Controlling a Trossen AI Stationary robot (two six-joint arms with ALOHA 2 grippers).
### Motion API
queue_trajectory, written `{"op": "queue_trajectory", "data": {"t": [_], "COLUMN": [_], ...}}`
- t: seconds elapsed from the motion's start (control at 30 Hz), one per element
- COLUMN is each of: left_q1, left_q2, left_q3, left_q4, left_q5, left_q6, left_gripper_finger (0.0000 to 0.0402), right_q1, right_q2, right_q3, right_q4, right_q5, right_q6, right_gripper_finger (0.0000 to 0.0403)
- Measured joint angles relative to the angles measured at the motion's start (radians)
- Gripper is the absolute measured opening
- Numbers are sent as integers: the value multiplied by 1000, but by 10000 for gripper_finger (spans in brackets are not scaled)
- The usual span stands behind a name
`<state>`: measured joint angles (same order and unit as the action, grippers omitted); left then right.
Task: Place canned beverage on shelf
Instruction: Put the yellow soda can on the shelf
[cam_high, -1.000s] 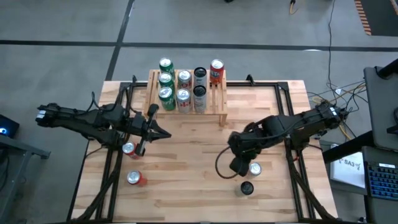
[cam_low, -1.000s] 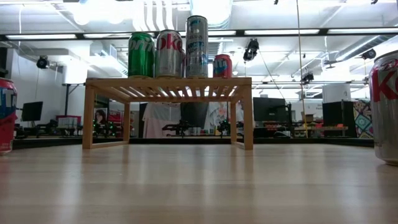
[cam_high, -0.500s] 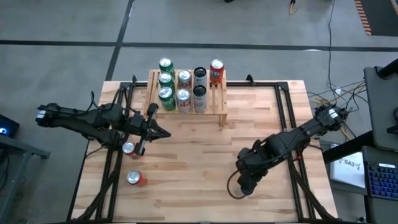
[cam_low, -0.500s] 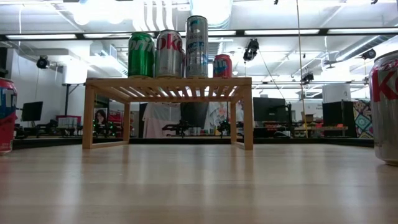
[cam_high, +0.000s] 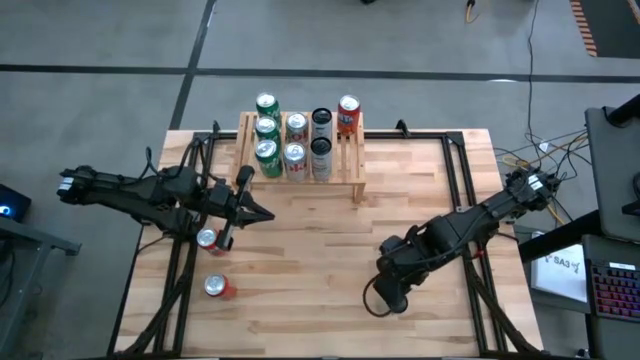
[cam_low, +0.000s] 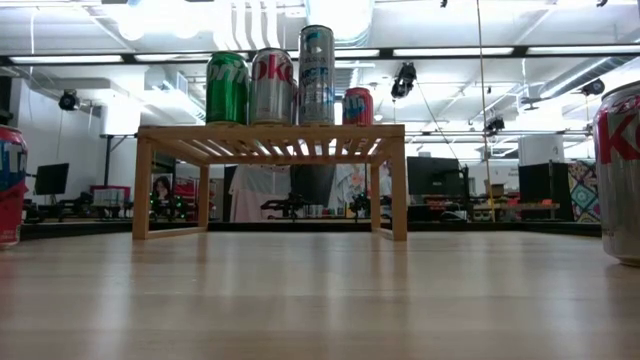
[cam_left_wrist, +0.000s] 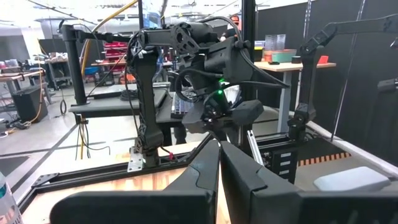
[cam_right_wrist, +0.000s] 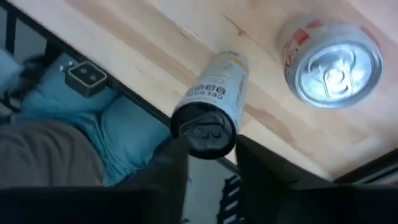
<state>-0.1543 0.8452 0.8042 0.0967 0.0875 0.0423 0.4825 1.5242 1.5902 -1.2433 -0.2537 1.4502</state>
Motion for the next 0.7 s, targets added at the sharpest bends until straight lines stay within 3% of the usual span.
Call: {"op": "queue_trajectory", "data": {"t": [0.2,0.33,0.47,0.7], "left_q1": [0,0,0,0], "left_q2": [1,1,2,2], "left_q3": [0,0,0,-1], "left_q4": [0,2,8,7], "left_q5": [0,0,0,0], "left_q6": [2,21,27,24], "left_gripper_finger": [0,0,0,0], "right_q1": [23,28,37,37], "right_q2": [19,62,117,155], "right_q3": [0,0,0,3], "right_q4": [14,57,64,62], "right_q5": [-36,-63,-91,-98], "right_q6": [78,132,152,206], "right_gripper_finger": [220,271,293,297]}}
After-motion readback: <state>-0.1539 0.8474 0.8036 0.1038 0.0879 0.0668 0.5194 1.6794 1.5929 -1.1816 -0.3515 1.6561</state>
